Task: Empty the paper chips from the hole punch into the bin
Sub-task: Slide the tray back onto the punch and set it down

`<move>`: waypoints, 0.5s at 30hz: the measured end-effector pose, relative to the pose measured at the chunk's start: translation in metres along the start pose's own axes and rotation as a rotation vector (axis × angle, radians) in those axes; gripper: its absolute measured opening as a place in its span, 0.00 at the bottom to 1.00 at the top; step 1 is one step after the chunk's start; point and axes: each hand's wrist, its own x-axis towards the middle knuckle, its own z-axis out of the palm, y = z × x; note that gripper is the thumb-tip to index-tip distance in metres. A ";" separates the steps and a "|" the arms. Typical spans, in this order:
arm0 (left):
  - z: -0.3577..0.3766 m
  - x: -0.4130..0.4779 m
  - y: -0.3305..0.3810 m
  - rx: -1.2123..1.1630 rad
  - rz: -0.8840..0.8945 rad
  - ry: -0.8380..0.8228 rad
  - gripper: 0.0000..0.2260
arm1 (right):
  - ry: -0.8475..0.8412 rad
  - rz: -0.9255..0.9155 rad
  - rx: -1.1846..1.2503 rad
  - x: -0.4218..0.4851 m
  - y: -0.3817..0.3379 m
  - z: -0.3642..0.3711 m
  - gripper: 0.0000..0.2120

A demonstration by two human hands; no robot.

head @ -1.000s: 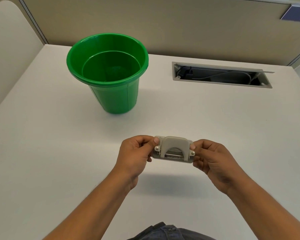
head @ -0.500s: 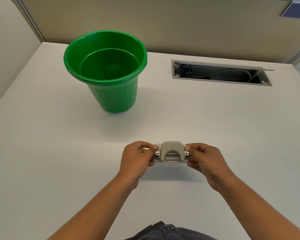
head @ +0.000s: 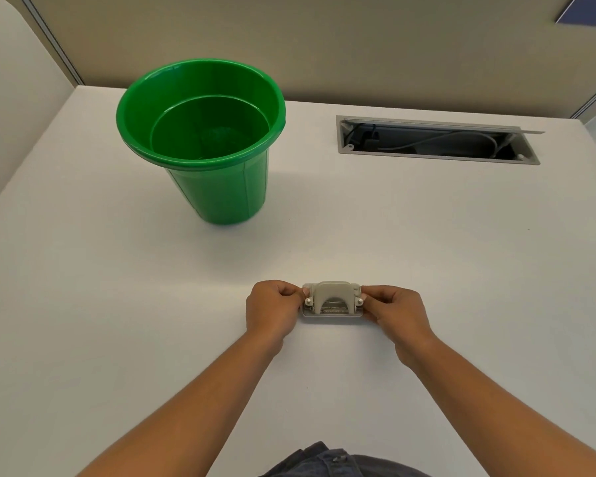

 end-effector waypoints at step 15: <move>0.009 0.013 -0.002 0.112 0.025 0.045 0.08 | 0.074 -0.119 -0.318 0.020 0.004 0.006 0.02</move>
